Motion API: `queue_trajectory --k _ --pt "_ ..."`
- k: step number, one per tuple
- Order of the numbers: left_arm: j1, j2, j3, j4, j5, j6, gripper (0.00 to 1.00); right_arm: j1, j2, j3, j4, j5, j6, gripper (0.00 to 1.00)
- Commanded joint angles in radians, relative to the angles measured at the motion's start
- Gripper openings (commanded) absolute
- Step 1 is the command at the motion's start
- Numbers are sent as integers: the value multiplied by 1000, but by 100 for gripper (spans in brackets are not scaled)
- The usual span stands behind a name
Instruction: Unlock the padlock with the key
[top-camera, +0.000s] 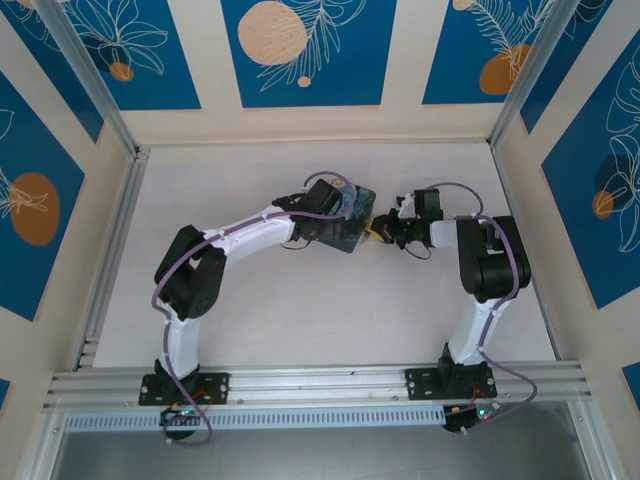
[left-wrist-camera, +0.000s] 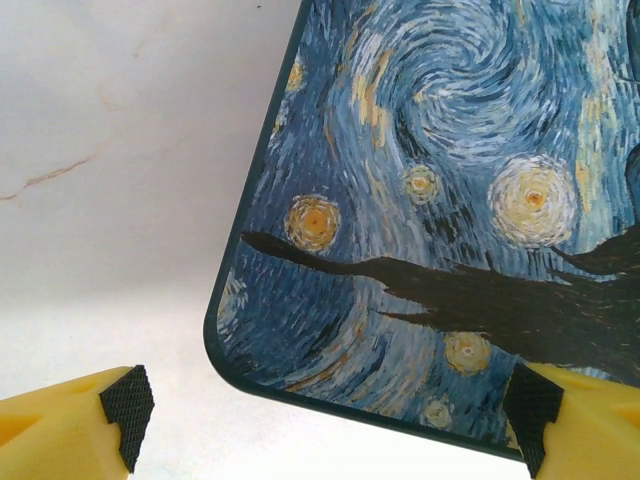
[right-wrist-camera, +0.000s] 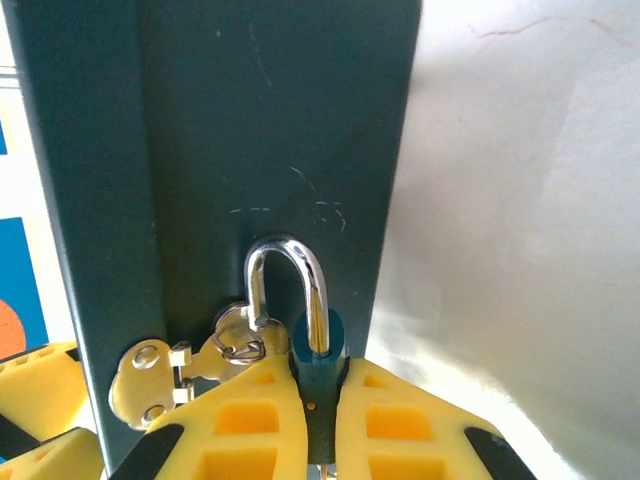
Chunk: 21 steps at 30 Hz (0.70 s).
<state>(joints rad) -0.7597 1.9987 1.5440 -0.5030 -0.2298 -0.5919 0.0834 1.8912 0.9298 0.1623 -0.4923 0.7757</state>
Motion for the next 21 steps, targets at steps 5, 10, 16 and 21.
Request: queue_trajectory --k 5,10,16,21 --pt "-13 66 -9 -127 12 30 92 -47 -30 12 -37 23 -1 0" --pt "-13 67 -1 -129 14 29 92 -92 -98 -44 -45 23 3 0" --pt "-13 30 16 -122 45 24 96 -128 -144 -130 -61 36 11 0" --pt "-11 -48 31 -113 90 21 99 -161 -207 -206 -96 90 51 0"
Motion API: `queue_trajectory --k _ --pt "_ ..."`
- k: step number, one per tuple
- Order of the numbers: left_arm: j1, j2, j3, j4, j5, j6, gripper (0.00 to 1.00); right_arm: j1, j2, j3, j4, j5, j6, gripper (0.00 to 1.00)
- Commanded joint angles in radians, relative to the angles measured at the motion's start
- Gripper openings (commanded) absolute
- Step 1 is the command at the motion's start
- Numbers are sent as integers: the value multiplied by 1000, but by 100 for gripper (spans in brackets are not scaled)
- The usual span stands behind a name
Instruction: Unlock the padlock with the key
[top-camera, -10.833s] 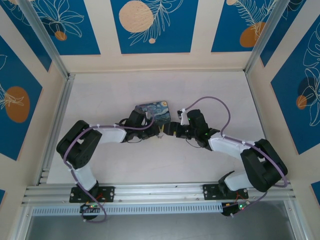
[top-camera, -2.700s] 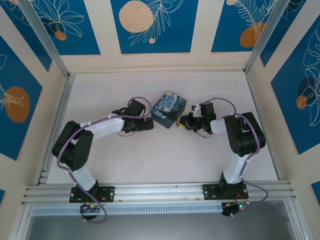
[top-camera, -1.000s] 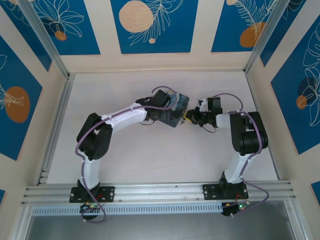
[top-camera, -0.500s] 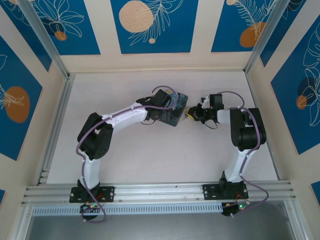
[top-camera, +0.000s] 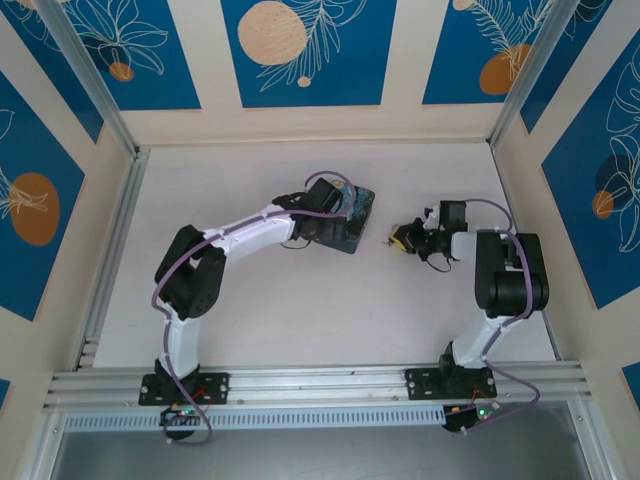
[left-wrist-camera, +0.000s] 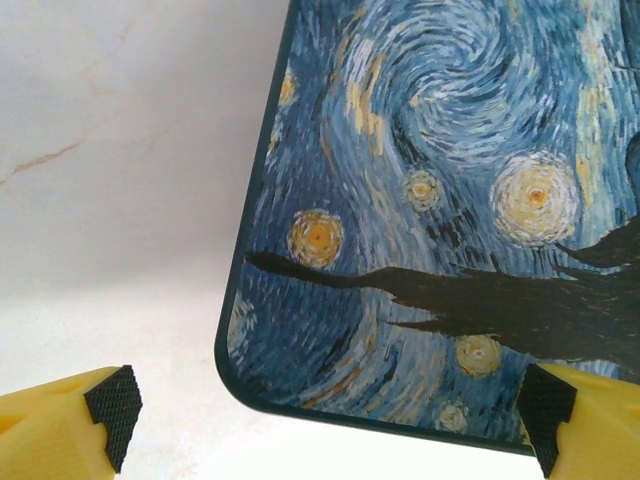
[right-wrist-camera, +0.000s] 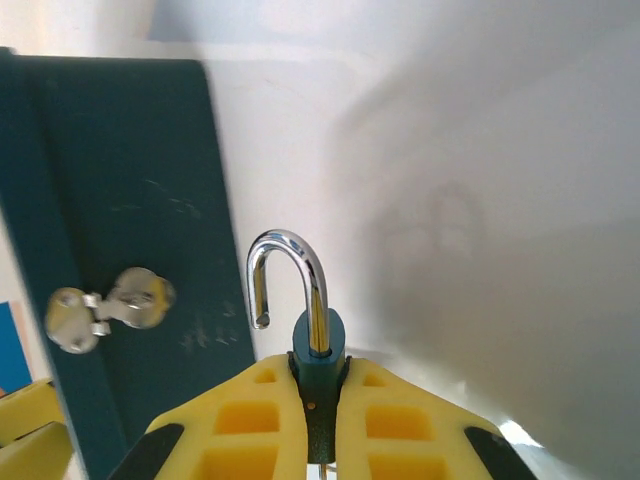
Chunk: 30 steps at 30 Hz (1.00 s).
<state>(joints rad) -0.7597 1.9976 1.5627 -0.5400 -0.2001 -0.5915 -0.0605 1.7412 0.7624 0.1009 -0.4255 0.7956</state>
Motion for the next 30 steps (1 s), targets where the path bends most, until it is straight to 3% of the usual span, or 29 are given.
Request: queue_trajectory --k 1,3,7,13,19,25,27,30 --pt "-10 -65 15 -74 73 20 99 -21 -76 -53 -46 39 37 0" --pt "-11 -98 17 -71 90 20 100 -24 -110 -72 -71 64 40 3" --pt "-9 -168 13 -78 103 24 100 -38 -190 -105 -128 110 53 26" --pt "5 -305 -39 -83 85 30 100 -67 -340 -156 -215 152 66 51" --pt "51 -488 -141 -88 8 31 100 -86 -513 -168 -314 182 53 67" --pt "114 -675 -294 -85 -276 82 100 -80 -603 -61 -448 333 -38 83" --pt "139 -747 -396 -11 -395 142 100 -67 -595 -7 -487 413 -71 85" --pt "191 -863 -591 185 -489 286 100 -40 -598 15 -471 599 -78 99"
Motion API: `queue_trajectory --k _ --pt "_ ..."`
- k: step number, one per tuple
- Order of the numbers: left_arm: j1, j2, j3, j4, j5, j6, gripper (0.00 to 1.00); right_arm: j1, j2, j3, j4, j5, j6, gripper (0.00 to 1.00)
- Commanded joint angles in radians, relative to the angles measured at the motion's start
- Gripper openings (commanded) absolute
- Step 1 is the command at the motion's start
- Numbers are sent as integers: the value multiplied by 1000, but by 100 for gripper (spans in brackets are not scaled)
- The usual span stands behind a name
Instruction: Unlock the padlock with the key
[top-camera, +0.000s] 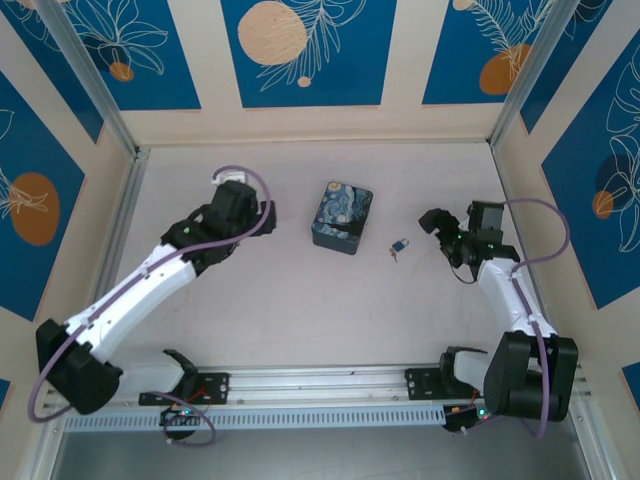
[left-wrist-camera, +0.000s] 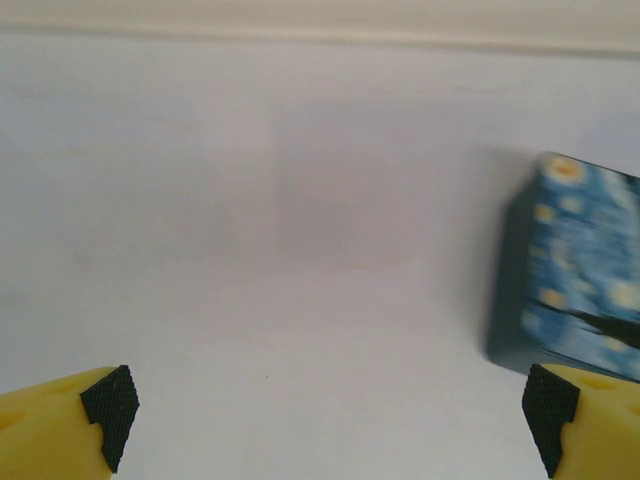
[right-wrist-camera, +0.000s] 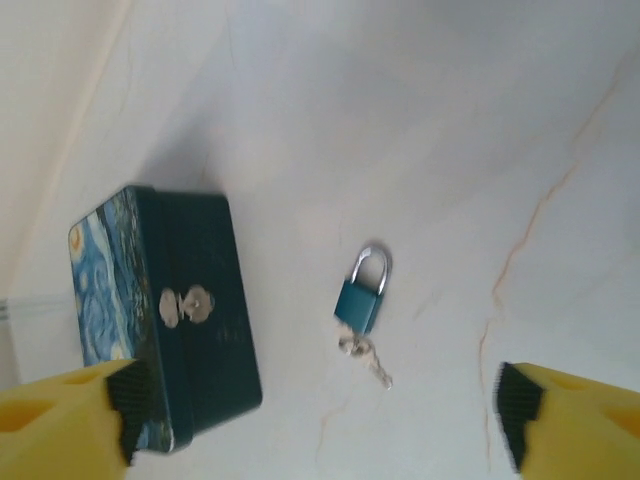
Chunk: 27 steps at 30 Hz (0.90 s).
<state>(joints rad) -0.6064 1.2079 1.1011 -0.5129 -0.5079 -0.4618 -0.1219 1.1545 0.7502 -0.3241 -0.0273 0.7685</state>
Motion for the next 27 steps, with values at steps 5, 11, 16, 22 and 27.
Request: queue_trajectory --k 5,11,16,22,27 --pt "170 -207 -443 468 -220 351 100 122 -67 -98 254 499 -197 100" --pt "320 -138 -632 749 -121 448 100 167 33 -119 395 592 -337 99" --pt "383 43 -672 1000 -70 435 100 200 129 -188 601 598 -450 100" --pt "417 205 -701 1256 82 507 100 208 251 -255 851 514 -569 100" --pt "479 316 -723 1383 264 500 100 204 339 -357 1185 395 -663 100"
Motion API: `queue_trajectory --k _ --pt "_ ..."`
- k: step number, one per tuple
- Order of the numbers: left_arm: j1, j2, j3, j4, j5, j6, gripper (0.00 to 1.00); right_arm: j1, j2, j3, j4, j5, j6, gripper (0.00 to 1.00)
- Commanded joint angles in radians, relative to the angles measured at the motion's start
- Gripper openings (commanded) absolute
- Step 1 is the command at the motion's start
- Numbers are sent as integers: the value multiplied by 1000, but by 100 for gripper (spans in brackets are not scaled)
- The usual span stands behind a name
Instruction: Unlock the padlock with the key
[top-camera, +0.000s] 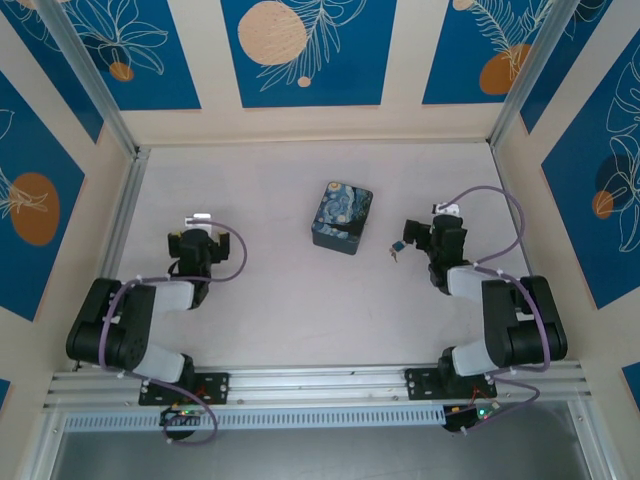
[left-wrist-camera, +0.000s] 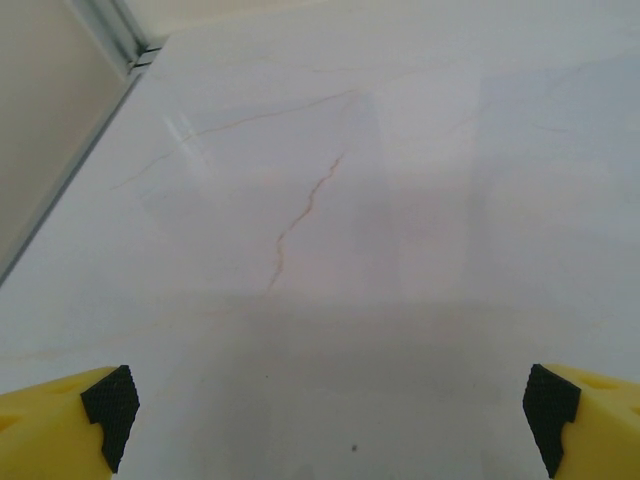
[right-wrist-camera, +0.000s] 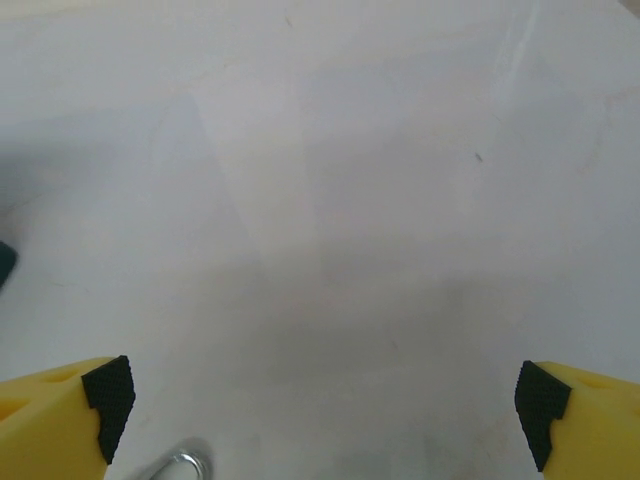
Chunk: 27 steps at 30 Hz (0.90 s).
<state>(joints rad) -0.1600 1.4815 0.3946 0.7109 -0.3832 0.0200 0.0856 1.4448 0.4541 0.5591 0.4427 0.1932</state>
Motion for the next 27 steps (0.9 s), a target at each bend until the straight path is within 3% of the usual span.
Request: queue_trajectory --k 1,4,5,6,13,27 --pt "40 64 -22 197 163 23 100 -11 46 -65 285 -118 -90 100" --pt "80 59 1 137 260 9 100 -60 109 -86 387 -192 -58 99" --pt "87 58 4 129 275 4 100 -80 67 -49 238 -229 -44 99" --pt "89 62 6 130 279 3 100 -87 78 -62 308 -250 -47 99" --pt "90 57 -1 136 279 5 100 -55 83 -63 309 -193 -69 99" --pt "88 53 -5 140 277 6 100 -67 76 -63 293 -227 -68 99"
